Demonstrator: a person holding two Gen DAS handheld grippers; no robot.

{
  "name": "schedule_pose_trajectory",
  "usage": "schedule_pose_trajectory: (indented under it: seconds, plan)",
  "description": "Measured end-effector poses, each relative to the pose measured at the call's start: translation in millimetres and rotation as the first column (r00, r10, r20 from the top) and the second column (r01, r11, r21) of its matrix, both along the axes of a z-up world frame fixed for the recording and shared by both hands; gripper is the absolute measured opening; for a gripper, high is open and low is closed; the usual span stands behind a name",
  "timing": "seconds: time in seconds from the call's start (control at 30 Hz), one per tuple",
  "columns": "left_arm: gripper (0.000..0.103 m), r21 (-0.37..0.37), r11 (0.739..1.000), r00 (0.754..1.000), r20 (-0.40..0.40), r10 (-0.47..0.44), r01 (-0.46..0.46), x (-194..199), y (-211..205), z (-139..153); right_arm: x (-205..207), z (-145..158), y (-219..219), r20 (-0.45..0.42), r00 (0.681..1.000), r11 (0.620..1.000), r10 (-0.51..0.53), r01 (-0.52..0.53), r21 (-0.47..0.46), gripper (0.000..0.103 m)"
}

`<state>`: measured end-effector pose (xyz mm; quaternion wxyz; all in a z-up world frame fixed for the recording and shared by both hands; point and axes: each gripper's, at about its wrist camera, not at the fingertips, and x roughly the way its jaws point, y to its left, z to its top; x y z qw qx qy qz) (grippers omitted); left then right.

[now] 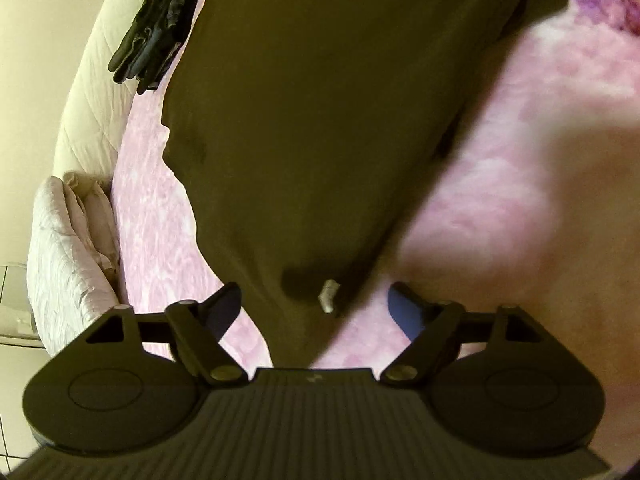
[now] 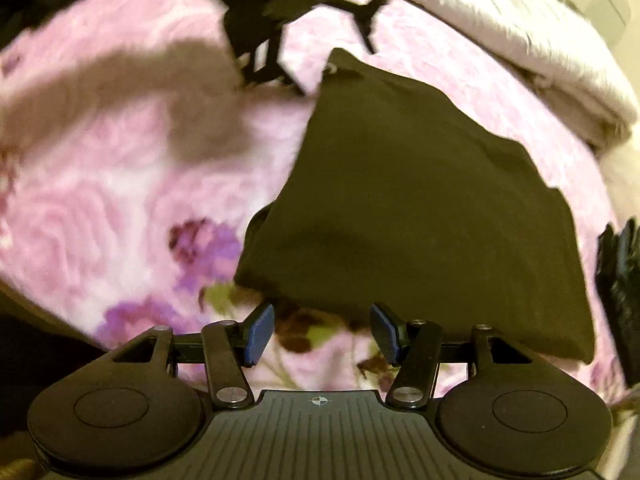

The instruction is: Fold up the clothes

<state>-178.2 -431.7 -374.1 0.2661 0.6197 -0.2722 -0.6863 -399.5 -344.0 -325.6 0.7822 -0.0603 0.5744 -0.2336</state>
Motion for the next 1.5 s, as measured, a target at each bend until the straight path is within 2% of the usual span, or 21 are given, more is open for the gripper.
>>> schedule_pose_trajectory:
  seconds: [0.1, 0.17, 0.27, 0.3, 0.37, 0.43, 0.5, 0.53, 0.57, 0.67, 0.8, 1.03, 1.17, 1.33, 1.4, 1.5]
  plan:
    - [0.057, -0.009, 0.999, 0.999, 0.022, -0.033, 0.033, -1, -9, -3, 2, -19, 11, -0.065, 0.996, 0.993, 0.06, -0.066, -0.095, 0.057]
    - [0.053, -0.007, 0.999, 0.999, 0.029, -0.046, 0.046, -3, -15, -6, 4, -29, 15, -0.103, 0.988, 0.979, 0.113, -0.128, -0.157, 0.057]
    - [0.017, 0.012, 0.999, 0.998, 0.034, -0.044, 0.044, -7, -24, -9, 7, -46, 18, -0.131, 0.973, 0.95, 0.191, -0.216, -0.224, 0.057]
    - [0.015, 0.019, 0.999, 0.998, 0.036, -0.044, 0.044, -7, -25, -11, 8, -49, 18, -0.129, 0.968, 0.937, 0.216, -0.243, -0.252, 0.057]
    - [0.012, 0.03, 0.999, 0.999, 0.031, -0.042, 0.041, -8, -28, -12, 10, -54, 18, -0.131, 0.958, 0.913, 0.255, -0.283, -0.294, 0.057]
    - [0.01, 0.04, 0.999, 1.0, 0.007, -0.019, 0.019, -7, -30, -8, 11, -56, 15, -0.127, 0.953, 0.906, 0.275, -0.301, -0.298, 0.056]
    - [0.009, 0.037, 0.999, 1.0, 0.001, -0.018, 0.018, -5, -28, -4, 11, -51, 7, -0.085, 0.96, 0.929, 0.266, -0.279, -0.245, 0.036]
    - [0.008, 0.036, 0.999, 1.0, 0.004, -0.023, 0.023, -4, -25, -3, 10, -46, 1, -0.054, 0.968, 0.947, 0.245, -0.251, -0.199, 0.017]
    - [0.007, 0.034, 0.999, 1.0, 0.008, -0.028, 0.028, -2, -22, -1, 9, -42, -3, -0.037, 0.973, 0.957, 0.227, -0.23, -0.179, 0.007]
    - [0.007, 0.029, 0.999, 1.0, 0.01, -0.028, 0.028, 2, -13, 10, 8, -31, -6, -0.022, 0.975, 0.964, 0.223, -0.223, -0.147, 0.004]
    - [0.007, 0.037, 0.999, 1.0, -0.007, 0.022, -0.022, 10, 3, 27, 9, -11, 4, 0.016, 0.969, 0.964, 0.247, -0.244, -0.105, 0.004]
    - [0.007, 0.103, 0.992, 0.997, 0.033, 0.077, -0.08, 40, 57, 50, 12, 27, 25, 0.15, 0.952, 0.961, 0.267, -0.276, 0.037, 0.004]
    - [0.007, 0.094, 0.992, 0.996, 0.044, 0.075, -0.079, 44, 56, 78, 2, 61, 13, 0.252, 0.946, 0.97, 0.202, -0.229, 0.082, 0.003]
    - [0.007, 0.055, 0.995, 0.997, 0.02, 0.077, -0.078, 17, -10, 130, -30, 113, -41, 0.366, 0.93, 0.995, 0.018, -0.054, 0.088, 0.003]
    - [0.007, 0.05, 0.997, 0.998, 0.021, 0.057, -0.058, -6, -48, 149, -52, 130, -74, 0.419, 0.903, 0.99, -0.102, 0.052, 0.128, 0.003]
    - [0.007, 0.061, 0.998, 0.999, 0.032, 0.014, -0.016, -48, -110, 165, -91, 145, -129, 0.479, 0.832, 0.957, -0.28, 0.201, 0.209, 0.003]
